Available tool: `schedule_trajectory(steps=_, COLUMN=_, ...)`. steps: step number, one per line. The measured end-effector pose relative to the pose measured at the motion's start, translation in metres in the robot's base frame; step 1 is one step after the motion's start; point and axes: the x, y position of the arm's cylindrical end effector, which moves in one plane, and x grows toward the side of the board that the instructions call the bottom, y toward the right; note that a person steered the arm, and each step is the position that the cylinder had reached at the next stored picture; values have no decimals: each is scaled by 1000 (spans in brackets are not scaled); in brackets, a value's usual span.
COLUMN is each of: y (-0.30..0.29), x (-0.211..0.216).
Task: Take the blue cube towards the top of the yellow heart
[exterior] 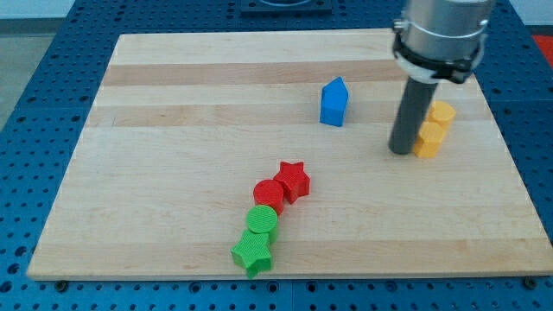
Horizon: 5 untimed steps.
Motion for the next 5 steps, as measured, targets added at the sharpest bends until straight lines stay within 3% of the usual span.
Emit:
schedule_trajectory(steps=1, y=28, x=-2)
schedule_trajectory(steps=2, y=11, x=-2)
schedule_trajectory(steps=4, y=-148, x=-6)
schedule_trajectory(steps=5, y=-184, x=-28)
